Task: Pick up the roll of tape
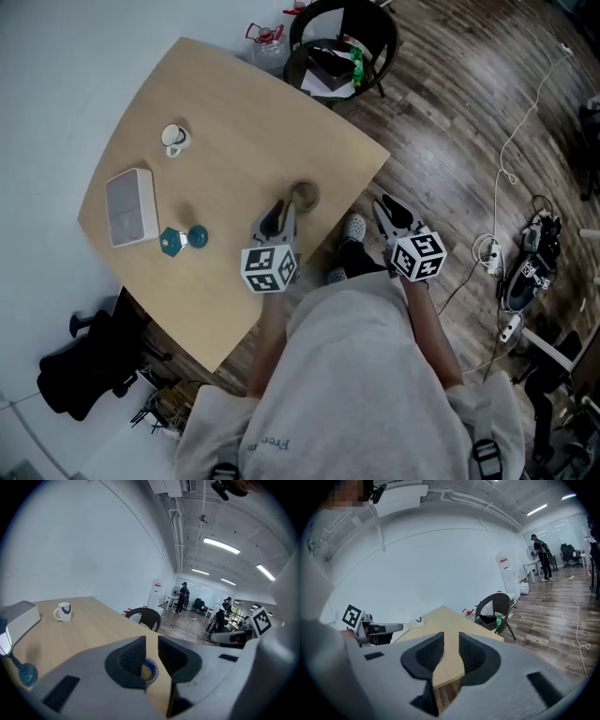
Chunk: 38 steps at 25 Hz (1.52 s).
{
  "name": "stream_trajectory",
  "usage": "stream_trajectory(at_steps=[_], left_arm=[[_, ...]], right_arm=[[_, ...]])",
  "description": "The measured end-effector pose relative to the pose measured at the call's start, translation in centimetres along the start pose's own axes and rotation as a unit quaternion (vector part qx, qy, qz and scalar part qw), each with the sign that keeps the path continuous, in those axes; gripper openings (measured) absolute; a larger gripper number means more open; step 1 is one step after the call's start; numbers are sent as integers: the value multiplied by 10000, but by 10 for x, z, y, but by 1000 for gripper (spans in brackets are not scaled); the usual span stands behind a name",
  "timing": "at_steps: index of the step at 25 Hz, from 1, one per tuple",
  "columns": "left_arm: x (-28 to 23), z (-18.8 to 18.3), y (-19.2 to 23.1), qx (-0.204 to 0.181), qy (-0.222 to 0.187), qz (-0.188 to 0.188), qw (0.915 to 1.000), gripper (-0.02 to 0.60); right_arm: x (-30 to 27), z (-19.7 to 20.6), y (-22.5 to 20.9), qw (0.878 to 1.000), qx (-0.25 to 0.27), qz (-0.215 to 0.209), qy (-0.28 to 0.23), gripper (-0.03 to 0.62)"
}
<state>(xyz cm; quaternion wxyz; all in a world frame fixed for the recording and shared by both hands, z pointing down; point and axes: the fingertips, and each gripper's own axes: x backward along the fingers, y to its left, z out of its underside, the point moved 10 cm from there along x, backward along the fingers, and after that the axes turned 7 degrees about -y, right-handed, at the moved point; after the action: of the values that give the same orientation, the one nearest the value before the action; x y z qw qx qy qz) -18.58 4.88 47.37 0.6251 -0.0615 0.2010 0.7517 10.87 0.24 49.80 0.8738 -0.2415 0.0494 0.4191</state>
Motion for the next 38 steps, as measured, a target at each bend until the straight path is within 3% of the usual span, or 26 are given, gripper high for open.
stream_trajectory(at_steps=[14,25,38], left_arm=[[-65,-27,23,-192,142,-391,9990,75],[-74,-9,33,-24,238,-559,9981,75],[-74,5,41,12,477,-497,9976,75]], right_arm=[[-88,-46,-30,9964,133,-825,103,100],[-89,-37,-51,9960,72,-822,340,95],[-87,-26,-44,9949,109,-875,493,95]])
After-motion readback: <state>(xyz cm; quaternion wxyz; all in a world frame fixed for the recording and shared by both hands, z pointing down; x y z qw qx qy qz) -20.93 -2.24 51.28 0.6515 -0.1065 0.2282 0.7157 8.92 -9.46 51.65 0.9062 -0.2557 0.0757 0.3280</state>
